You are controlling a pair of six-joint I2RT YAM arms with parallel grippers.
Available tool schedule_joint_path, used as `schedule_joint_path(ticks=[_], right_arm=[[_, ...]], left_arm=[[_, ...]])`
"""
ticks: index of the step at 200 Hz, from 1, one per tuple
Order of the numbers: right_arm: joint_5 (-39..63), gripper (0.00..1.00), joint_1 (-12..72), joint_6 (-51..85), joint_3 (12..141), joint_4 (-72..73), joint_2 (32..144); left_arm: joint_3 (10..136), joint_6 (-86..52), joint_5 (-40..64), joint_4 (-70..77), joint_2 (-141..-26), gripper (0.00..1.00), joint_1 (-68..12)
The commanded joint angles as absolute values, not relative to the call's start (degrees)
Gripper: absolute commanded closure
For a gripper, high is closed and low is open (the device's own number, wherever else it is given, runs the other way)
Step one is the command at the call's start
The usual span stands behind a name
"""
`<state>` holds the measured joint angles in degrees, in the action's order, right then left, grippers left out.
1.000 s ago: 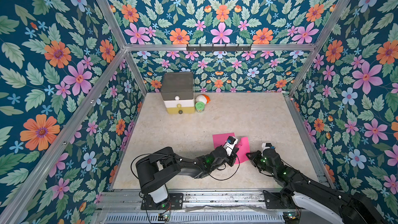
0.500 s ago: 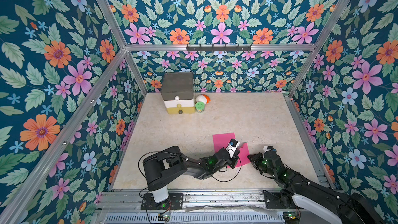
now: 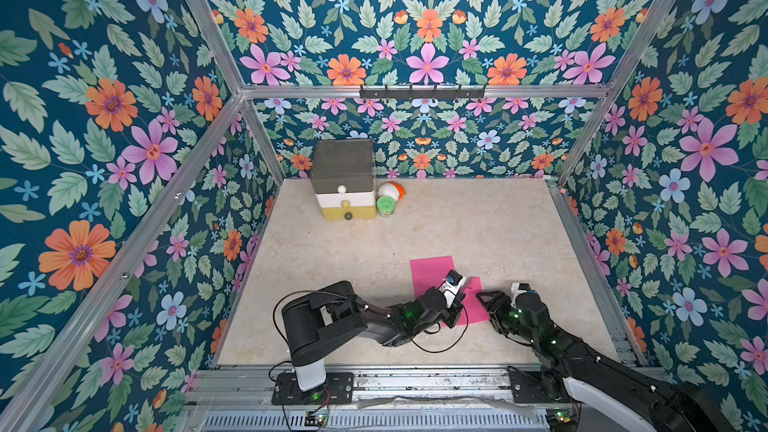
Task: Fold the square paper diagonally
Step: Fold the paper at the center of the board.
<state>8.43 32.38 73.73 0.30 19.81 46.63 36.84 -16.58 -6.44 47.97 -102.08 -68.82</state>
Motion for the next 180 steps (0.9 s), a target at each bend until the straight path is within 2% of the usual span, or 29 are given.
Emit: schedule_joint_path(ticks=[1,16,113,155,180], right_arm=[[12.0,0.30,31.3,75.0,0.2,23.3,46.1],[12.7,0.26,30.7,75.5,0.6,23.0,45.6],[14.6,0.22,28.9,75.6,4.5,16.7,45.3],[13.9,0.43,28.8,73.6,6.1,9.9,44.7],[13.4,0.48,28.8,72.9,5.9,8.3,44.1]], left_arm=[[37.3,-16.0,-6.2,48.7,-102.4,1.00,-69.2],[37.9,-15.3,-6.4,48.0,-102.7,1.00,-69.7],[42.3,-4.9,-16.1,42.3,-104.4,1.00,-78.2],[43.7,-3.9,-17.8,41.1,-106.0,1.00,-79.1],[43.8,-4.1,-19.1,41.2,-106.2,1.00,-79.1]])
